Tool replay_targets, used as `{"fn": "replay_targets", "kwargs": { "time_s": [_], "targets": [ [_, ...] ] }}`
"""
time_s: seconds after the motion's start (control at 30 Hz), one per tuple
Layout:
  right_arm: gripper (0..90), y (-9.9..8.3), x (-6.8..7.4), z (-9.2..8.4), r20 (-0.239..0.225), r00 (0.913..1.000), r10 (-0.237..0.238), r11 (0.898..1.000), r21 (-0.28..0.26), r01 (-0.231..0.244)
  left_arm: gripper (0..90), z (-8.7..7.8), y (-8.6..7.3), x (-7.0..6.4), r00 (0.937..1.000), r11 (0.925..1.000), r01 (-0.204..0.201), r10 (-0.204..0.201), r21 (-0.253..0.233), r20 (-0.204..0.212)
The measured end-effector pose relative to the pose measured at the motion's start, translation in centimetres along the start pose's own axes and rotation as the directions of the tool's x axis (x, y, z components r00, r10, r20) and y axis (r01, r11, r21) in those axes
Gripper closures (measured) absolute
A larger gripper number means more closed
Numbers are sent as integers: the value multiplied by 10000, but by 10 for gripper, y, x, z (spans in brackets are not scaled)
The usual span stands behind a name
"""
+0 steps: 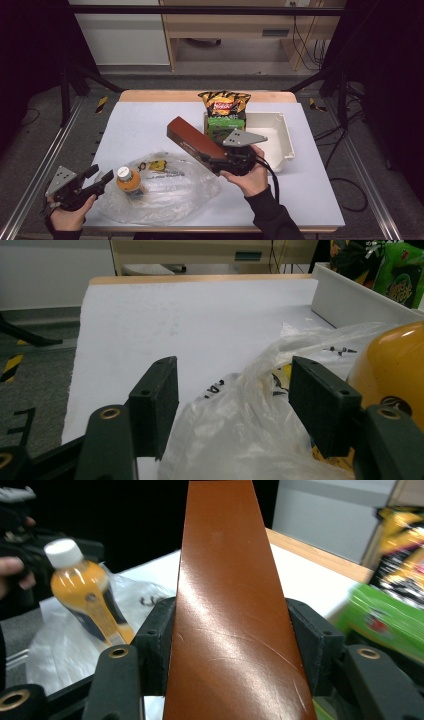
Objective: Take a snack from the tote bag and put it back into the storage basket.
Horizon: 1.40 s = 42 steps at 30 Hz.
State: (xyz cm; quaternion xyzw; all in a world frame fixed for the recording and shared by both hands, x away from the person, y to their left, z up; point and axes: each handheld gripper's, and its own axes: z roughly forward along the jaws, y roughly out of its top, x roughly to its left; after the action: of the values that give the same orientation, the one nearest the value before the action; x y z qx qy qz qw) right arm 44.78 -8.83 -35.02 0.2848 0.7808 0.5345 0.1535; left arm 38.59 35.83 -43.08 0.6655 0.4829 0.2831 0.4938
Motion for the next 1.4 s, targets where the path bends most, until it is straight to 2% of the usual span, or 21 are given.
{"fn": "replay_targets", "kwargs": {
  "time_s": [0.17,0.43,0.7,0.9,1.1,1.4],
  "targets": [
    [435,-10,-17,-18,289,9996,55,9997,244,-62,326,0,1,-1,9998,10000,-18,17,-35,-192],
    [435,-28,-39,-43,672,9976,168,9983,546,-205,324,1,0,-2,9998,10000,-13,12,-35,-181],
    [435,-47,-55,-57,984,9949,205,9946,988,-303,324,4,-1,-3,9998,10000,-44,45,55,-180],
    [435,-68,-64,-58,1084,9938,233,9880,1495,-395,324,5,-3,-3,9998,9999,-48,51,134,-203],
    [435,-85,-72,-50,1136,9930,317,9778,2026,-544,325,7,-5,-3,9996,9996,-113,119,247,-245],
    [434,-89,-73,-44,758,9970,124,9765,2136,-284,325,11,-8,-3,9996,9991,-138,148,402,-247]
  ]
}}
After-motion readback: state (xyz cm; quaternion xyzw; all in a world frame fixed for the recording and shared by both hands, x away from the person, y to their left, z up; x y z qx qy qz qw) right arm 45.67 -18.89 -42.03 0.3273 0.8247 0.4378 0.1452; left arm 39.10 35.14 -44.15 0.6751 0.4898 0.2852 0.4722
